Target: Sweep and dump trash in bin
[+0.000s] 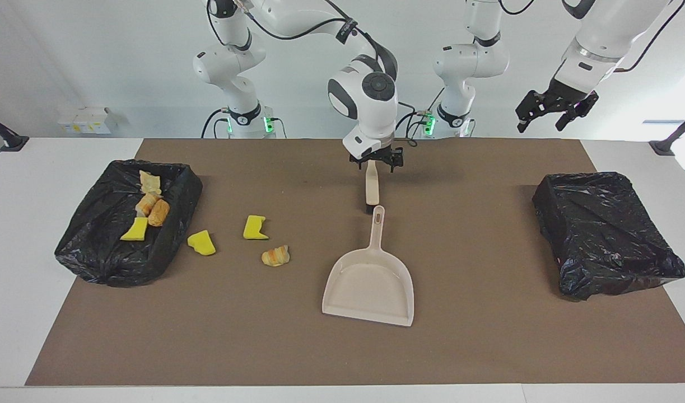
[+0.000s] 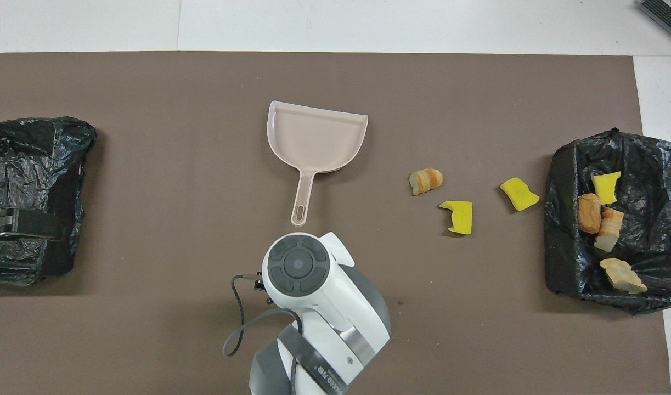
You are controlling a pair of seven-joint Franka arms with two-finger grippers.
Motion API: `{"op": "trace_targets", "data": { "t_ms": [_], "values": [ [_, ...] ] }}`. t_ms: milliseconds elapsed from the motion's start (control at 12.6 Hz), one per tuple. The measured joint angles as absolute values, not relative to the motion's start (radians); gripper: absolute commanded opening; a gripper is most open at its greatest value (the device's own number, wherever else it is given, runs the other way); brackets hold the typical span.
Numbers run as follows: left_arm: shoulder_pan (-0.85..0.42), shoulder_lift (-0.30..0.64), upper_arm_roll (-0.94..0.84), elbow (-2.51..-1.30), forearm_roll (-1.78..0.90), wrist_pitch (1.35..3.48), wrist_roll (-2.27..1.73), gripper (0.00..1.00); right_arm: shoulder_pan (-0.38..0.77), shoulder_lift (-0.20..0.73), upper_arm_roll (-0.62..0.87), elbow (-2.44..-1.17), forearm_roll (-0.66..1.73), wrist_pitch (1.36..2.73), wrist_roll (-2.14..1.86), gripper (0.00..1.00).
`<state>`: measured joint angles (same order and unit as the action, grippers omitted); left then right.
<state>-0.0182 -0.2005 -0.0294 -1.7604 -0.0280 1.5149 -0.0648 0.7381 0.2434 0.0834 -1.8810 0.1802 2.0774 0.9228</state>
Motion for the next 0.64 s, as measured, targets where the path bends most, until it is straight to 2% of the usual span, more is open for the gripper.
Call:
{"op": "trace_targets", "data": {
  "t_ms": [318,478,637],
  "values": [
    [-0.018,-0.201,-0.029,-1.76,-0.028,1.515,-0.065,1.0,0.798,0.126,0.084,-2.138,0.214,2.258,0.946,1.0],
    [-0.018,-0.201,-0.029,-1.76,-0.028,1.515,-0.065,1.0,0.816,0.079,0.083,-2.215,0.227,2.275,0.947,0.91],
    [-0.018,-0.201,-0.029,-1.76,-0.028,1.515,-0.065,1.0,0.837,0.05,0.083,-2.249,0.274,2.278,0.947,0.88]
  ]
}}
